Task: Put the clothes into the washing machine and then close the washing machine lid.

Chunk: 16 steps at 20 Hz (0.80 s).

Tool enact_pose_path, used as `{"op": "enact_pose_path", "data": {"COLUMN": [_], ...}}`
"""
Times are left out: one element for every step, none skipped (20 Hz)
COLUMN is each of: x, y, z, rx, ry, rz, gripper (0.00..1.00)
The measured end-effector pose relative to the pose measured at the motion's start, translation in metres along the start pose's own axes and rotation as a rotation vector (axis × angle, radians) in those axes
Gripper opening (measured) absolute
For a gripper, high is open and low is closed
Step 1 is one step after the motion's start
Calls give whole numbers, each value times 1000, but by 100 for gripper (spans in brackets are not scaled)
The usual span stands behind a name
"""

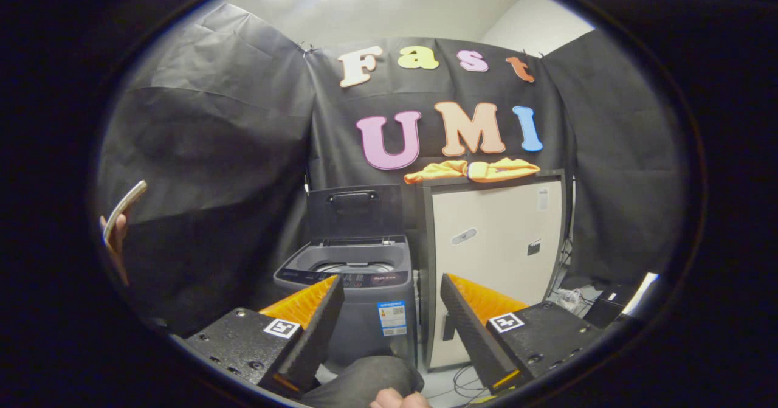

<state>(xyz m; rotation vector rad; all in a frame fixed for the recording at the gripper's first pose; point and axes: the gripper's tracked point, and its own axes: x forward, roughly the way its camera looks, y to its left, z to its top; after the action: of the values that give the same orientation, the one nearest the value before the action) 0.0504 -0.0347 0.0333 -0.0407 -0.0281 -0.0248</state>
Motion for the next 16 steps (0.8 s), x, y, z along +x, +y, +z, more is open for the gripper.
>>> {"op": "enact_pose_path", "data": {"x": [6,12,18,24,29,36,42,49,56,62,68,75,83,89,95,103], "y": [-4,-7,-11,-14,-17,-22,-27,-31,-36,-39,-43,-48,-53,-55,-59,-65], "z": [3,4,8,11,15,18,23,26,29,32,36,41,45,49,53,58], "rx": [-2,-2,2,8,10,8,5,0,-5,-10,-14,-20,-21,-21,-23,-26], "ry": [1,1,-1,-2,0,1,1,3,7,11,11,13,18,21,25,29], "rz": [-4,-8,-11,-15,-19,-24,-29,-35,-41,-47,-49,-55,-56,-55,-56,-62], "gripper": [97,97,97,97,97,97,97,97,97,97,97,97,97,97,97,97]}}
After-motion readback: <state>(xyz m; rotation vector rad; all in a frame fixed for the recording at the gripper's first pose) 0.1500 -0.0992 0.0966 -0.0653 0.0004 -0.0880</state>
